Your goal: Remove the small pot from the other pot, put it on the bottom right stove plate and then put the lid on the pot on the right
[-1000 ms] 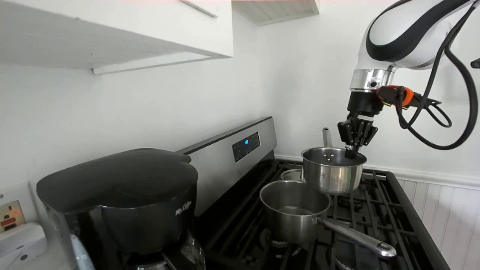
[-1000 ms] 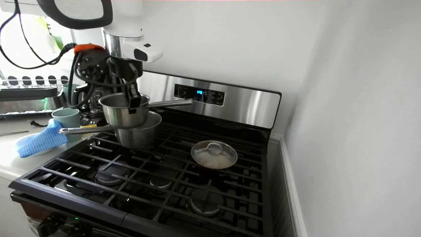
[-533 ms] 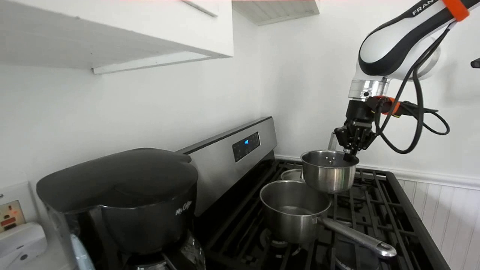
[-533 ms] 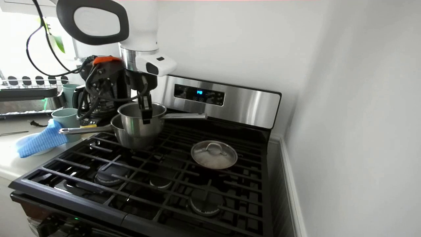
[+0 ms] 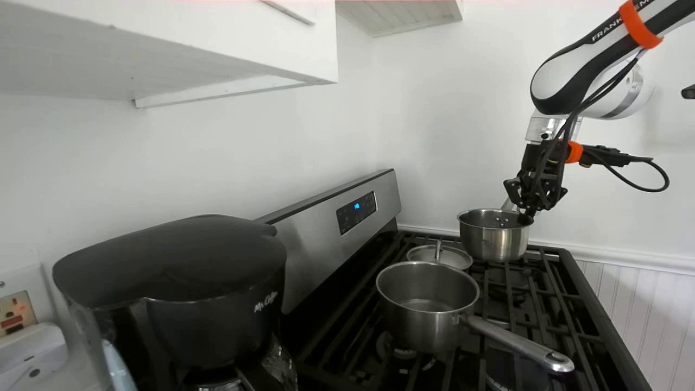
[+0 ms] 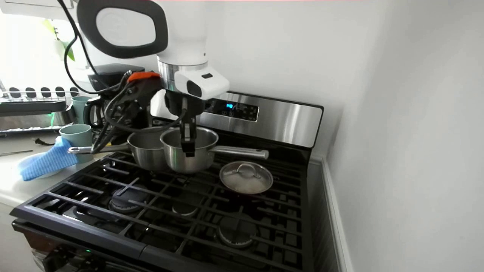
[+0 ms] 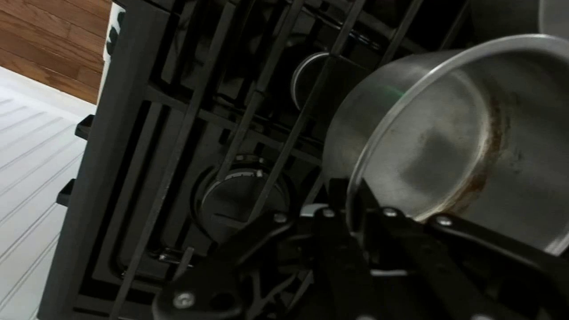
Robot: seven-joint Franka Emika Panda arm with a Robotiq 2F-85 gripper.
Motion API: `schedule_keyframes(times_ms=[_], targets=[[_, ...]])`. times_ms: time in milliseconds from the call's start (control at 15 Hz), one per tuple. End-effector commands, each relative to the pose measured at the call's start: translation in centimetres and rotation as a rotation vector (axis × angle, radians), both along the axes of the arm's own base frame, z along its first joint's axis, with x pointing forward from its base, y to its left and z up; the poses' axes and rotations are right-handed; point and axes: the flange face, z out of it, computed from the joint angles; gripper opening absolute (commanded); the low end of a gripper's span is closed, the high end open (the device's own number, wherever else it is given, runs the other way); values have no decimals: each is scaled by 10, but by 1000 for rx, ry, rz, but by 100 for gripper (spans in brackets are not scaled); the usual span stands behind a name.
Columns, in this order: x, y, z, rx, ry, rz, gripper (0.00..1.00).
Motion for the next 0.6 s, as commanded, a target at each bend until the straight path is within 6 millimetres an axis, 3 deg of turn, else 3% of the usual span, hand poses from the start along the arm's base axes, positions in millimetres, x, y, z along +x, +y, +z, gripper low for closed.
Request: schedule_keyframes(times_ms=[0, 533], targets=[[-2, -33, -7, -18, 0, -15, 2], [-8, -81, -46, 7, -29, -30, 2]])
